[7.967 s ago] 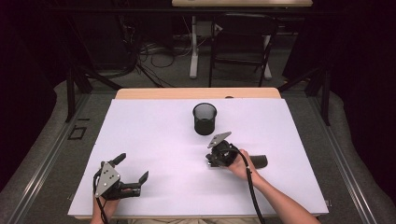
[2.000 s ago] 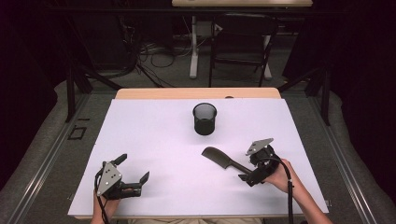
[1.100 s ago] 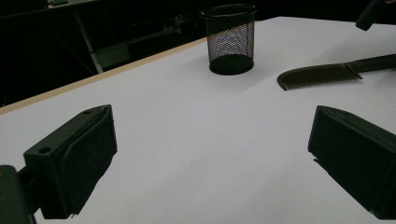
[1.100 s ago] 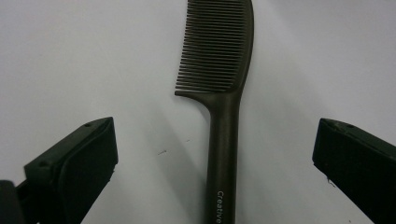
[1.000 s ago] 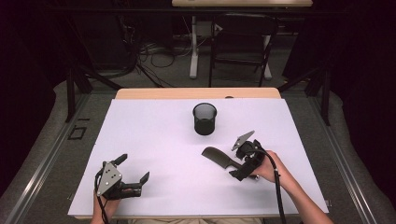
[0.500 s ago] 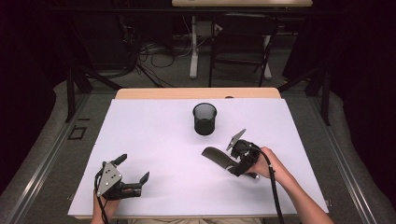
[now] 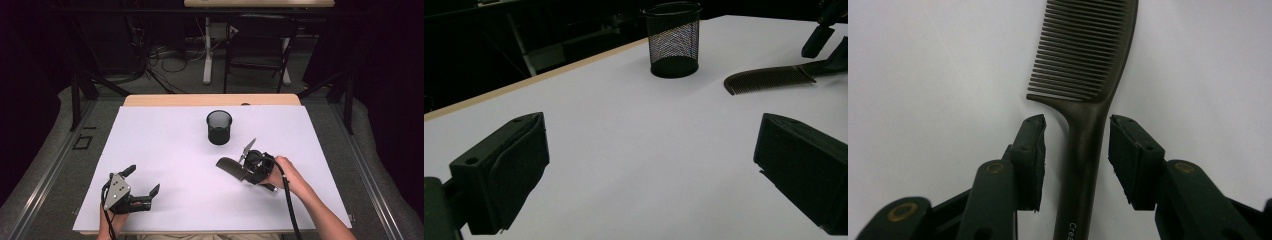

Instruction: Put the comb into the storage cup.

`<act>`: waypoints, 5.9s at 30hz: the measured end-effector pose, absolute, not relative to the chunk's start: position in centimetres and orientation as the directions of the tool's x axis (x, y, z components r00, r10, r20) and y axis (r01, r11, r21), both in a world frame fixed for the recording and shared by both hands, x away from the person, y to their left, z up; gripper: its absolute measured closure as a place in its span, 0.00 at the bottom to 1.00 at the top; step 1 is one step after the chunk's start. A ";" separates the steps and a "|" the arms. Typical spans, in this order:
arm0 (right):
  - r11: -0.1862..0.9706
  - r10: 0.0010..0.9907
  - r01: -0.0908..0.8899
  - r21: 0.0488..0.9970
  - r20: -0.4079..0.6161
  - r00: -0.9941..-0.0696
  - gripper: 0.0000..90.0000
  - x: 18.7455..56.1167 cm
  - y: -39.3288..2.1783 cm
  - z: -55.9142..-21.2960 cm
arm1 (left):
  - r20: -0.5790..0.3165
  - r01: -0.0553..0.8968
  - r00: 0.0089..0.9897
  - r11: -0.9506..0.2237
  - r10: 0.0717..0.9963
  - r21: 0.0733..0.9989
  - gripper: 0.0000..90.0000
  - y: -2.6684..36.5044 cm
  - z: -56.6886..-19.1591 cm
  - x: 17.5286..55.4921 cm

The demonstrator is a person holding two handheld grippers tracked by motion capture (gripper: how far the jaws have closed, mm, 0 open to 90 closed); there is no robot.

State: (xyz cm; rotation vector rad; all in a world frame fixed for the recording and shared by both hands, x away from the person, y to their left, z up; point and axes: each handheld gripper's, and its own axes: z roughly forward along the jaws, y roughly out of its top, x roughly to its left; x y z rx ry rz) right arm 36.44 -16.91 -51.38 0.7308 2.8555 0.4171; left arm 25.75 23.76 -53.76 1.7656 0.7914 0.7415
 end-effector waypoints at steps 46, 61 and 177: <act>0.755 0.557 0.532 0.383 0.052 -0.829 0.81 36.9 -19.1 -51.6 | 0.111 0.181 0.596 -0.268 0.795 0.946 0.02 23.7 -53.9 25.9; 0.713 0.554 0.510 0.481 0.060 -0.830 0.80 35.8 -19.9 -50.7 | 0.112 0.180 0.598 -0.269 0.794 0.946 0.02 23.7 -53.9 25.8; 0.309 0.741 0.287 0.907 -0.040 -0.670 0.81 36.0 -22.4 -48.7 | 0.115 0.177 0.602 -0.273 0.790 0.945 0.02 23.7 -53.9 25.8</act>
